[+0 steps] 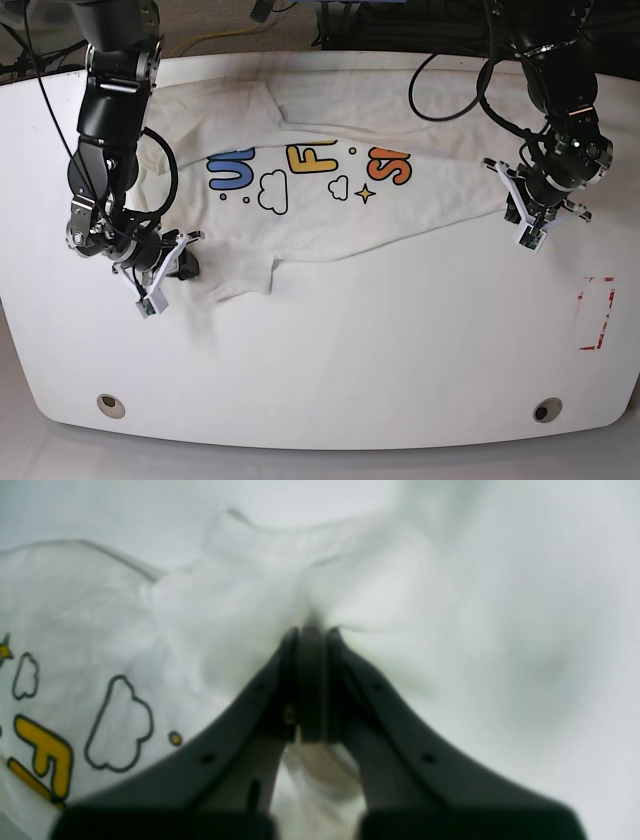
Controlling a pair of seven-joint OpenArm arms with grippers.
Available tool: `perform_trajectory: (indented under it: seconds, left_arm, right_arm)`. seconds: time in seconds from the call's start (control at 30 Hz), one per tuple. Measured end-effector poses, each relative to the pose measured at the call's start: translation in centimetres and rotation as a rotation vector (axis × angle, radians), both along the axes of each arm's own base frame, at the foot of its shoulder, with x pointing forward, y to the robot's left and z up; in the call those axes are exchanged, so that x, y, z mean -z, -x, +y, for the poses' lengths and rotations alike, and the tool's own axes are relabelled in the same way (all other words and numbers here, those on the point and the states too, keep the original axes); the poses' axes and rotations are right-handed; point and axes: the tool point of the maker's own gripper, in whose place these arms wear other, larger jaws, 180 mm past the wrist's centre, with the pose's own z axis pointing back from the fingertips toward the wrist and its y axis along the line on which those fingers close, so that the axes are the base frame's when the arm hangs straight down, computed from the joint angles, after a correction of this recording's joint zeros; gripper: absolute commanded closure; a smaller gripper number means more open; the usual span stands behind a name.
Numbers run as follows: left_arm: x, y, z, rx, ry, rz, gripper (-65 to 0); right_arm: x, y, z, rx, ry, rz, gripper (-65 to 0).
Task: Fold the T-shirt properly
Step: 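Grasp the shirt's side edges with both grippers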
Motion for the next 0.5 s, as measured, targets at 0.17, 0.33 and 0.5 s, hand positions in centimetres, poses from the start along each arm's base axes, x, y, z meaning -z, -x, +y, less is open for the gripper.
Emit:
perform_trajectory:
  seconds: [0.17, 0.33, 0.5]
  left_arm:
    - [0.7, 0.0, 0.2, -0.008, 0.011, 0.018, -23.6]
    - [1.8, 0.7, 1.5, -0.06, 0.025, 0.049, -45.7]
    - [1.8, -0.5, 2.3, -0.081, 0.036, 0.049, -45.1]
  right_arm:
    - [-1.1, 0.2, -0.5, -0.003, 0.035, -0.025, 0.0]
    - [-0.6, 0.7, -0.4, -0.004, 0.033, -0.011, 0.0]
    - [0.0, 1.1, -0.4, -0.004, 0.034, 0.003, 0.0]
